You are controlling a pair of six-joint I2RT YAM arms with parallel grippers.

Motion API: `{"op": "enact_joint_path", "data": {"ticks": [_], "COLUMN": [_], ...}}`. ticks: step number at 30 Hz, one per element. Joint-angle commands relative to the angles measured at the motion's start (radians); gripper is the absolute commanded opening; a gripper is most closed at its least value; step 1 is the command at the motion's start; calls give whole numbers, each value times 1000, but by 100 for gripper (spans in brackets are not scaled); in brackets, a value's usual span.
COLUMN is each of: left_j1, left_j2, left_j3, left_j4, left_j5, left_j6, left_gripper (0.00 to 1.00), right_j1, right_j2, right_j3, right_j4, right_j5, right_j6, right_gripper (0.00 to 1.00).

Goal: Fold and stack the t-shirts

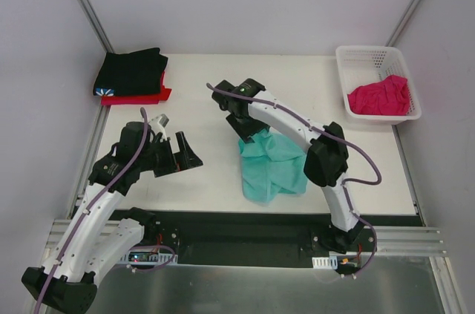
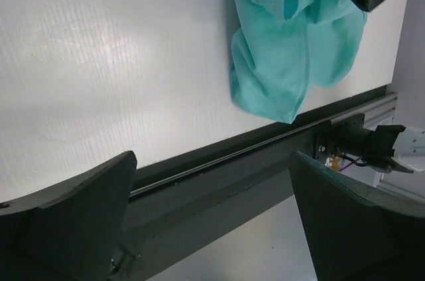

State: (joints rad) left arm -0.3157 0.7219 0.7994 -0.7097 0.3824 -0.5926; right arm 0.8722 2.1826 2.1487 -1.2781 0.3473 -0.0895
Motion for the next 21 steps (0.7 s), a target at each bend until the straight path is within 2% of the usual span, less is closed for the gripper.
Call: {"op": "enact_joint_path", "data": {"ticks": [1, 5, 9, 21], "left_j1": [-14, -14, -16, -16], "left_j2": [4, 17, 16, 4], "left_j3": [-6, -5, -6, -11], "left_j4": [19, 27, 29, 27], "left_j5": [-22, -22, -19, -14], "left_j6": [-12, -13, -13, -12], "left_gripper": [99, 99, 99, 99], "right_j1": [39, 106, 111, 120], "right_j2": [-203, -316, -379, -431], "right_j3": [-165, -311, -409, -497], "right_j4": [-34, 91, 186, 306], "right_j5": [181, 344, 383, 286], "right_j6": [-22, -61, -69, -118], "right_gripper": [60, 58, 56, 51]}}
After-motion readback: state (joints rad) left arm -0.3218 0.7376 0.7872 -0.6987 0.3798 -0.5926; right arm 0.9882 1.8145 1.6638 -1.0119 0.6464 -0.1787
